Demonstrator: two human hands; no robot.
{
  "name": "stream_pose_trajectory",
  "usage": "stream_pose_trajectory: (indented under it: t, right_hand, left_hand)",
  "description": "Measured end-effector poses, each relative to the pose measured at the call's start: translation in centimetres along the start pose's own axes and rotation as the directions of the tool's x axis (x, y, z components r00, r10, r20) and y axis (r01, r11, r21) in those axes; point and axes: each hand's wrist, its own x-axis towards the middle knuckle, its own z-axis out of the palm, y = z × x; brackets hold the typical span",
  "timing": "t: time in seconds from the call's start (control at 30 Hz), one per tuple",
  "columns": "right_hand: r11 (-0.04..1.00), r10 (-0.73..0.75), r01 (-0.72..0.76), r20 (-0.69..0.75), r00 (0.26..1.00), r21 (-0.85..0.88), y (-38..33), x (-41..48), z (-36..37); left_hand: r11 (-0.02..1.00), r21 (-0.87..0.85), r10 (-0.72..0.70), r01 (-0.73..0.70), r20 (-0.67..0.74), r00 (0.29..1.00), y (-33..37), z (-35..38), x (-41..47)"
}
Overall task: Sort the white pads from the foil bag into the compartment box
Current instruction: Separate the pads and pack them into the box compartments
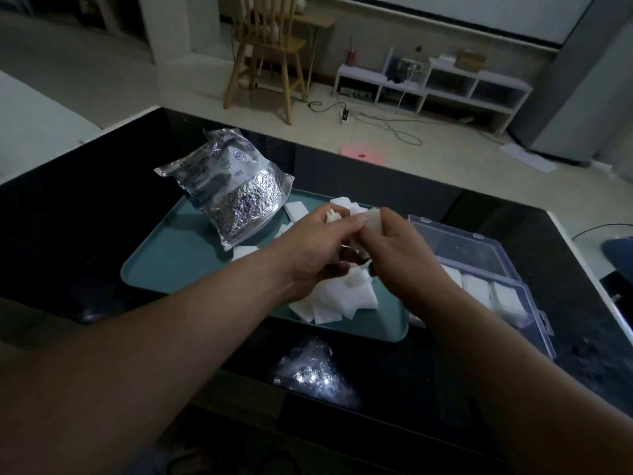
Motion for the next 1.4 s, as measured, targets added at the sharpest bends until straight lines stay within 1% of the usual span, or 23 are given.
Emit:
stream_pose_trajectory:
  t: [0.07,0.17,0.3,0.37,0.43,0.53,0.63,0.7,0.83,0.9,0.97,1.1,1.17,1.23,1.3,1.33,1.37,1.4]
  right_hand:
    - [1.0,-0.021,0.02,0.03,0.999,0.023,0.0,-0.1,0.3]
    - [0.998,-0.065,0.066,0.073,0.995,-0.012,-0.1,-0.4,0.4]
    - [0.983,-0.071,0.066,-0.025,0.997,-0.17,0.3,0.2,0.5]
    - [0.967,-0.093,0.08,-0.043,0.995,-0.24,0.5,0.5,0.5]
    - [0.966,-0.114,0.105,-0.021,0.993,-0.235,0.5,0.6,0.7]
    - [0.973,-0.163,0.162,0.006,0.987,-0.166,0.6,0.6,1.2]
    - [0.95,-0.256,0.255,0.022,0.967,-0.177,0.7,0.9,1.3]
    - [0.941,-0.286,0.291,0.054,0.957,-0.174,0.5,0.9,1.5]
    - [0.924,-0.263,0.283,0.108,0.959,-0.257,0.2,0.1,1.6]
    - [0.912,-0.298,0.311,0.092,0.95,-0.266,0.2,-0.2,1.5]
    - [0.921,-0.308,0.305,0.025,0.951,-0.242,0.2,-0.3,1.2]
    - [0.961,-0.22,0.187,-0.152,0.964,-0.205,0.0,-0.7,0.8]
    - [0.953,-0.24,0.197,-0.173,0.955,-0.231,-0.3,-1.0,0.9]
    - [0.945,-0.258,0.225,-0.118,0.959,-0.238,-0.5,-1.1,1.1]
    - [0.967,-0.235,0.221,-0.096,0.967,-0.129,-0.6,-1.0,0.7]
    - [0.976,-0.214,0.207,-0.112,0.97,-0.075,-0.6,-0.9,0.3]
    - [0.981,-0.193,0.186,-0.134,0.972,-0.057,-0.3,-0.7,-0.3]
    - [0.982,-0.177,0.164,-0.146,0.973,-0.093,0.1,-0.6,-0.9]
  left_hand:
    - [1.0,0.01,0.005,-0.005,-0.016,1.0,0.0,-0.2,-0.1]
    - [0.999,0.033,0.019,-0.018,-0.035,0.999,0.0,-0.3,-0.3]
    - [0.999,0.036,0.031,-0.029,-0.064,0.997,-0.2,-0.1,0.1]
    - [0.999,0.039,0.036,-0.033,-0.066,0.997,-0.3,-0.1,0.3]
    - [0.998,0.054,0.032,-0.03,-0.049,0.998,-0.5,-0.1,0.4]
    - [0.997,0.073,0.019,-0.017,-0.021,1.0,-0.5,-0.2,0.4]
    - [0.999,0.035,0.0,0.001,-0.025,1.0,-0.4,-0.3,0.5]
    - [1.0,0.011,-0.025,0.026,-0.027,0.999,-0.4,-0.3,0.5]
    - [0.997,-0.032,-0.073,0.073,-0.013,0.997,-0.2,-0.5,0.4]
    - [0.997,-0.034,-0.074,0.074,-0.009,0.997,-0.2,-0.6,0.4]
    - [0.998,-0.033,-0.06,0.06,-0.009,0.998,-0.2,-0.5,0.3]
    - [0.999,0.035,0.01,-0.009,-0.019,1.0,-0.4,0.0,0.3]
    - [1.0,-0.006,0.02,-0.02,-0.024,1.0,-0.3,0.3,0.2]
    - [0.999,-0.049,0.017,-0.018,-0.024,1.0,-0.1,0.5,0.0]
    - [0.993,-0.119,0.008,-0.014,-0.048,0.999,0.1,0.4,0.0]
    - [0.986,-0.167,-0.024,0.011,-0.077,0.997,0.3,0.3,-0.1]
    - [0.98,-0.198,-0.058,0.035,-0.116,0.992,0.5,0.0,-0.1]
    - [0.974,-0.222,-0.083,0.047,-0.155,0.984,0.6,-0.4,0.0]
